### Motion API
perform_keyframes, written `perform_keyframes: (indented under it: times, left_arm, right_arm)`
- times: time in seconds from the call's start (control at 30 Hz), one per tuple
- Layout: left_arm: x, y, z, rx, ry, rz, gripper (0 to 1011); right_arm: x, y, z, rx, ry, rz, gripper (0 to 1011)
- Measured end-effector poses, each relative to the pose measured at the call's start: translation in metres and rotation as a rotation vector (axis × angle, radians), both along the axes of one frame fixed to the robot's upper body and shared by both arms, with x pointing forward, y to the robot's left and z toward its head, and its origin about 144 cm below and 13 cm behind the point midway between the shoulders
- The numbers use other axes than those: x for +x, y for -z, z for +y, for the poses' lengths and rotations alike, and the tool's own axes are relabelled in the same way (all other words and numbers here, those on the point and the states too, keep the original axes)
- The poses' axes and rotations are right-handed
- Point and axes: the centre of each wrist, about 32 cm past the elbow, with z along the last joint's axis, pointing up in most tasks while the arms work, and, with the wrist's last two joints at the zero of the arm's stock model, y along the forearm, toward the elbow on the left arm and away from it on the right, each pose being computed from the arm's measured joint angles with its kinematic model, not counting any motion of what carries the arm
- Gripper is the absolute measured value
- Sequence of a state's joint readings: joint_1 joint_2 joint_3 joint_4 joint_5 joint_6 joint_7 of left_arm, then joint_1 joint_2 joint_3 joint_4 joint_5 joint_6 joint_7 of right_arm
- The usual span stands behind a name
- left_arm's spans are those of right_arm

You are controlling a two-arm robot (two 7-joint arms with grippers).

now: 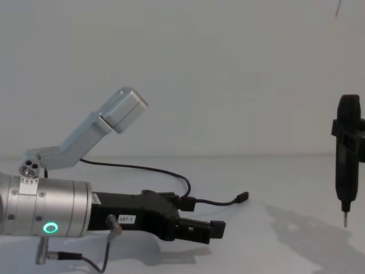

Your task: Pick up the data cable with the one hand.

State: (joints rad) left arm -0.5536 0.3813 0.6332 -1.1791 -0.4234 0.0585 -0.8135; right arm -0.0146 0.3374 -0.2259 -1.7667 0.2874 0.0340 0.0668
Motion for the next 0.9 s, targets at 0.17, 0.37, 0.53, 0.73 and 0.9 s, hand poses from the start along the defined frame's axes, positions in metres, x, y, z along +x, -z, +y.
perform_keyframes:
  times: [0.17, 0.37, 0.53, 0.73, 0.9]
  left_arm:
    - [0.01, 0.002, 0.002, 0.007, 0.019, 0.007, 1001]
    - [0.018, 0.001, 0.002, 0.003, 0.03, 0.0, 1001]
    - [0.025, -0.002, 0.003, -0.002, 0.04, -0.008, 1001]
    - [0.031, -0.004, 0.002, -0.008, 0.054, -0.015, 1001]
    - [0.036, -0.005, 0.001, -0.015, 0.067, -0.02, 1001]
  right_arm:
    - [0.0, 0.0, 0.0, 0.0, 0.0, 0.0, 279]
    - [0.0, 0.0, 0.0, 0.0, 0.0, 0.0, 279]
    - [0.0, 0.0, 0.0, 0.0, 0.0, 0.0, 279]
    - [0.0, 0.0, 0.0, 0.0, 0.0, 0.0, 279]
    - [0.0, 0.0, 0.0, 0.0, 0.0, 0.0, 279]
